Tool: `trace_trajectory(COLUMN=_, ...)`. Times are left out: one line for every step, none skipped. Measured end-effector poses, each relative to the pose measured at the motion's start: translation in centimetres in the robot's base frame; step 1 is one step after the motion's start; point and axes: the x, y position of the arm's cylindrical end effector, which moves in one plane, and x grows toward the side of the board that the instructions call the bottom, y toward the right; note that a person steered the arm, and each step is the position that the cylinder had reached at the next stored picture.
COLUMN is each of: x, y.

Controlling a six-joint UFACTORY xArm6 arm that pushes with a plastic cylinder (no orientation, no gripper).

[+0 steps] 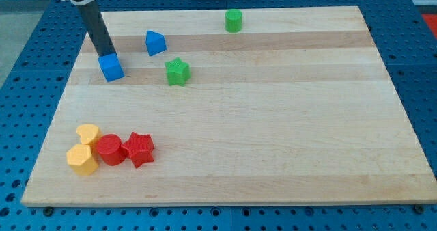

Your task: Push the blue cube diagonal to the green star

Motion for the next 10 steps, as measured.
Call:
trace_trajectory(x=2.3, y=0.1)
trace_trajectory(x=4.4, y=0.7)
trace_trajectory(x=4.6, y=2.9)
trace_trajectory(x=5.9, y=4.8)
trace_trajectory(x=7.9, y=4.8)
trace_trajectory(x=9.7, y=4.8)
trace_trajectory(x=11.5, y=5.1)
trace_trajectory(x=12.4, y=5.8)
trace_trajectory(x=12.8, y=7.0)
trace_trajectory(x=13.0, y=7.9)
